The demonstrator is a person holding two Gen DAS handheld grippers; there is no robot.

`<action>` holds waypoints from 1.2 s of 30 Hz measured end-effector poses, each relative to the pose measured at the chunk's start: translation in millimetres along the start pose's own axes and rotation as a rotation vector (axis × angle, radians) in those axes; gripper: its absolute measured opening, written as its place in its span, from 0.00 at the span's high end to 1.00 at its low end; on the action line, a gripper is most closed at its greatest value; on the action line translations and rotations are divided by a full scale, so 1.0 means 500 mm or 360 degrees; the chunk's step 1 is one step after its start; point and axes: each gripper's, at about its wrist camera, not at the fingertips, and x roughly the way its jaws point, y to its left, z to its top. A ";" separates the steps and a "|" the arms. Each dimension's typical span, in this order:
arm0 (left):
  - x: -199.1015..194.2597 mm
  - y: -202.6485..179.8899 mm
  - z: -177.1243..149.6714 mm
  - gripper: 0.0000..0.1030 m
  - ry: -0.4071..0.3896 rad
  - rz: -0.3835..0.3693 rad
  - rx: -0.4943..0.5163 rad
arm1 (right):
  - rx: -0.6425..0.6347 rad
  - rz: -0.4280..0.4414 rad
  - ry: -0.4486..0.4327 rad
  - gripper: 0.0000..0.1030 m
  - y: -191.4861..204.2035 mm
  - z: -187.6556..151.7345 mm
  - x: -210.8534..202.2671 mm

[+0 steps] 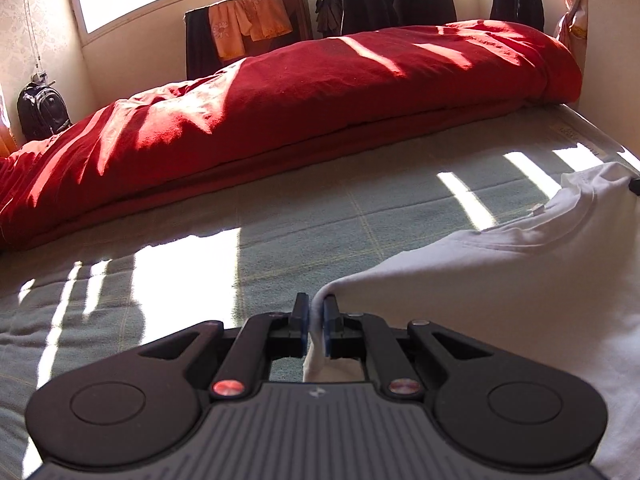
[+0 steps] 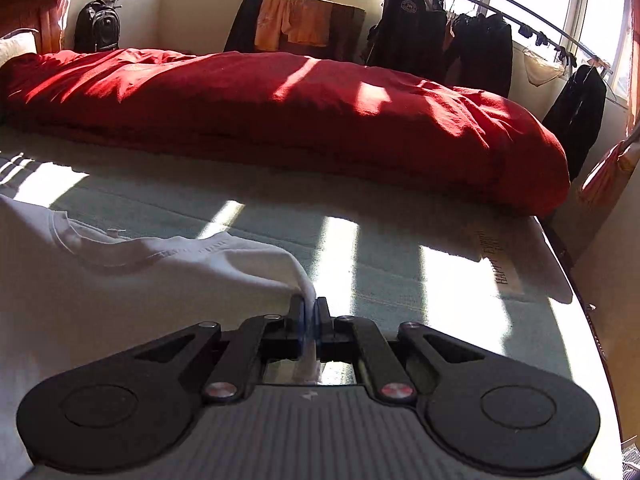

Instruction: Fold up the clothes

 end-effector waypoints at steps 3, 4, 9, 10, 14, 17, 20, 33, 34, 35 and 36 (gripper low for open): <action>0.030 0.000 -0.020 0.95 0.0034 0.0020 0.0017 | 0.0009 0.0012 0.0039 0.95 0.016 -0.011 0.036; 0.039 0.000 -0.025 0.94 0.0044 0.0025 0.0015 | 0.0010 0.0015 0.0051 0.95 0.020 -0.015 0.046; 0.067 0.001 -0.042 0.85 0.0092 0.0046 0.0005 | 0.0069 0.0056 0.0120 0.88 0.031 -0.035 0.084; 0.066 0.000 -0.044 0.84 0.0102 0.0047 0.0008 | 0.0070 0.0072 0.0121 0.87 0.033 -0.039 0.080; 0.039 0.002 -0.047 0.76 0.0125 0.0034 0.0011 | 0.0073 0.0124 0.0124 0.69 0.033 -0.050 0.045; 0.000 0.006 -0.048 0.66 0.0120 0.0020 -0.0013 | 0.0069 0.0157 0.0137 0.68 0.032 -0.054 0.006; -0.051 0.004 -0.052 0.60 0.0122 -0.0017 -0.0031 | 0.0049 0.0181 0.0152 0.67 0.034 -0.063 -0.039; -0.330 -0.124 -0.183 0.42 0.0086 -0.0187 0.0171 | 0.0223 0.0254 0.0335 0.63 0.014 -0.245 -0.255; -0.348 -0.137 -0.198 0.39 0.0077 -0.0203 0.0188 | 0.0248 0.0259 0.0343 0.63 0.015 -0.265 -0.267; -0.364 -0.151 -0.214 0.38 0.0069 -0.0220 0.0207 | 0.0272 0.0265 0.0351 0.63 0.016 -0.285 -0.278; -0.379 -0.163 -0.227 0.38 0.0059 -0.0228 0.0209 | 0.0298 0.0271 0.0360 0.63 0.016 -0.304 -0.285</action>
